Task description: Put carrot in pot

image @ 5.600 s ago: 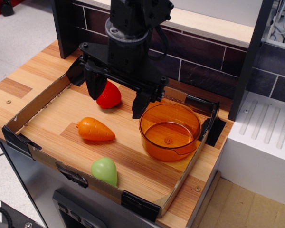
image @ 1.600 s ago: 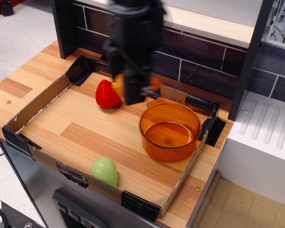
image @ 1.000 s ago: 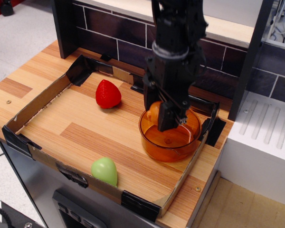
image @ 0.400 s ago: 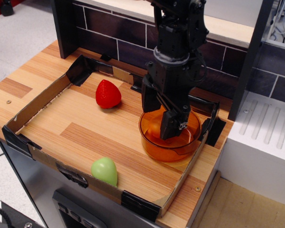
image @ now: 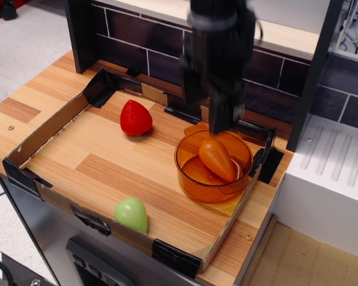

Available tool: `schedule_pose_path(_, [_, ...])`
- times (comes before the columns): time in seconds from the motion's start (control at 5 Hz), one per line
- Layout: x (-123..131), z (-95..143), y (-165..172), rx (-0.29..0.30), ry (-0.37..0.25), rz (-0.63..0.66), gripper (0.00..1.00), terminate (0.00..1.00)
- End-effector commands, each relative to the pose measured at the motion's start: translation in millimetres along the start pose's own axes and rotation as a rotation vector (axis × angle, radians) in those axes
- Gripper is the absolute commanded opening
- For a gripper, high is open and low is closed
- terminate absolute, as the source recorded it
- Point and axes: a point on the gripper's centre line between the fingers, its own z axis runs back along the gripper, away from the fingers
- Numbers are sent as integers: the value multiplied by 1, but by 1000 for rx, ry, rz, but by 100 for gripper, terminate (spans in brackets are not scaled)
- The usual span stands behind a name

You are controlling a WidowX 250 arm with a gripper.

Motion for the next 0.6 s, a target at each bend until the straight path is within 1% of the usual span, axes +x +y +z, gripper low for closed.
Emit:
schedule_pose_path(0.0, [9,45,15,12,-80,25,100,0])
schedule_pose_path(0.2, [9,45,15,12,-80,25,100,0])
schedule_pose_path(0.4, [9,45,15,12,-80,25,100,100])
